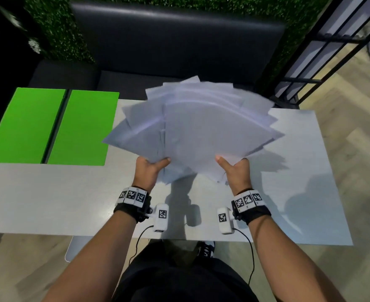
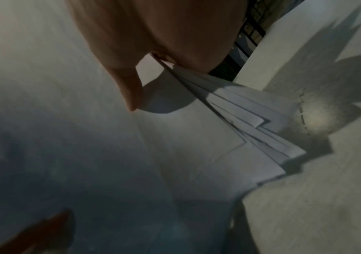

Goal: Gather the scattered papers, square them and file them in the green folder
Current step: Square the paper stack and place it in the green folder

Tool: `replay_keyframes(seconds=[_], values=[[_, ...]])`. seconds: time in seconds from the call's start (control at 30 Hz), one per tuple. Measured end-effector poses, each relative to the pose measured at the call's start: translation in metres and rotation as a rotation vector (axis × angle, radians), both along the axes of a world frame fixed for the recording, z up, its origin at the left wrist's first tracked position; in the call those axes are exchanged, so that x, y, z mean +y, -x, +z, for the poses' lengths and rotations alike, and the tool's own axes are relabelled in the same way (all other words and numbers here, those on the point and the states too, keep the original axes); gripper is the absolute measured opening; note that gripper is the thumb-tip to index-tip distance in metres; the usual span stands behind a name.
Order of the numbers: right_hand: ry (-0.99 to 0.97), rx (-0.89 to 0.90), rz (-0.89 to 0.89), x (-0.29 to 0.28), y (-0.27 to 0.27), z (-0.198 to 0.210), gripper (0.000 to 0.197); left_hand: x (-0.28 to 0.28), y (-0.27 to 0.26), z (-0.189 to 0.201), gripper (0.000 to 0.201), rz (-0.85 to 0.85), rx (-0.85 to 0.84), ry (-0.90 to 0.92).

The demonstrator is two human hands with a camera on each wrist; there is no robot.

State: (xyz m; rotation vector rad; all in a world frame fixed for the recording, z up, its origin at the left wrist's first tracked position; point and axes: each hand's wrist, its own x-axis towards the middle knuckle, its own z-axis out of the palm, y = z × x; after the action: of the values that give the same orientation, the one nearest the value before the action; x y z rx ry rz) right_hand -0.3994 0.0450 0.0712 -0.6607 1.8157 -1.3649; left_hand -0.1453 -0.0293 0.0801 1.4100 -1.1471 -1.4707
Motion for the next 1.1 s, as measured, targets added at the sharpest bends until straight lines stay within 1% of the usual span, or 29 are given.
replay_keyframes(seconds=[0.07, 0.1, 0.17, 0.23, 0.33, 0.4, 0.47, 0.53, 0.57, 0.6, 0.63, 0.67, 0.73, 0.77, 0.83, 0.93, 1.03, 1.1], values=[[0.004, -0.043, -0.026, -0.001, -0.002, -0.002, 0.013, 0.000, 0.007, 0.003, 0.028, 0.010, 0.010, 0.000], [-0.003, -0.063, -0.027, -0.001, -0.003, -0.004, 0.012, -0.001, 0.010, 0.001, 0.029, 0.013, 0.018, -0.006], [-0.017, -0.092, -0.015, -0.002, -0.005, -0.007, 0.014, -0.001, 0.013, 0.001, 0.031, 0.011, 0.025, -0.009], [-0.024, -0.105, -0.007, -0.003, -0.004, -0.004, 0.015, -0.002, 0.014, 0.002, 0.028, 0.002, 0.025, -0.020], [0.026, -0.109, 0.029, -0.005, 0.003, 0.003, 0.020, -0.002, 0.011, 0.008, 0.024, -0.038, -0.006, -0.029], [0.037, -0.108, 0.039, -0.004, 0.008, 0.007, 0.021, -0.004, 0.009, 0.008, 0.026, -0.068, -0.006, -0.028], [0.010, -0.113, 0.052, -0.002, 0.014, 0.007, 0.020, -0.005, 0.007, 0.012, 0.028, -0.084, 0.008, -0.033], [-0.031, -0.138, 0.091, -0.001, 0.021, 0.007, 0.018, -0.007, 0.008, 0.016, 0.022, -0.115, -0.007, -0.026], [-0.029, -0.142, 0.104, 0.000, 0.025, 0.005, 0.025, -0.008, 0.008, 0.018, 0.019, -0.132, -0.007, -0.028], [-0.039, -0.135, 0.120, 0.000, 0.027, 0.006, 0.036, -0.009, 0.008, 0.021, 0.017, -0.159, -0.008, -0.023], [-0.043, -0.125, 0.120, 0.000, 0.027, 0.010, 0.042, -0.009, 0.009, 0.025, 0.019, -0.171, 0.004, -0.015], [-0.028, -0.113, 0.131, 0.000, 0.026, 0.014, 0.038, -0.009, 0.010, 0.027, 0.027, -0.178, 0.026, 0.000], [0.028, -0.088, 0.164, 0.000, 0.022, 0.024, 0.018, -0.011, 0.013, 0.029, 0.046, -0.178, 0.069, 0.027], [0.053, -0.092, 0.183, -0.001, 0.021, 0.027, 0.017, -0.012, 0.015, 0.031, 0.051, -0.178, 0.087, 0.033], [0.087, -0.097, 0.216, -0.002, 0.018, 0.030, 0.023, -0.011, 0.019, 0.036, 0.053, -0.179, 0.107, 0.045], [0.106, -0.067, 0.142, -0.006, 0.022, 0.032, 0.023, -0.014, 0.024, 0.045, 0.049, -0.159, 0.116, 0.089], [0.122, -0.041, 0.144, -0.008, 0.023, 0.033, 0.024, -0.018, 0.022, 0.043, 0.048, -0.143, 0.134, 0.067], [0.104, -0.029, 0.151, -0.008, 0.018, 0.030, 0.026, -0.015, 0.021, 0.037, 0.049, -0.156, 0.106, 0.059]])
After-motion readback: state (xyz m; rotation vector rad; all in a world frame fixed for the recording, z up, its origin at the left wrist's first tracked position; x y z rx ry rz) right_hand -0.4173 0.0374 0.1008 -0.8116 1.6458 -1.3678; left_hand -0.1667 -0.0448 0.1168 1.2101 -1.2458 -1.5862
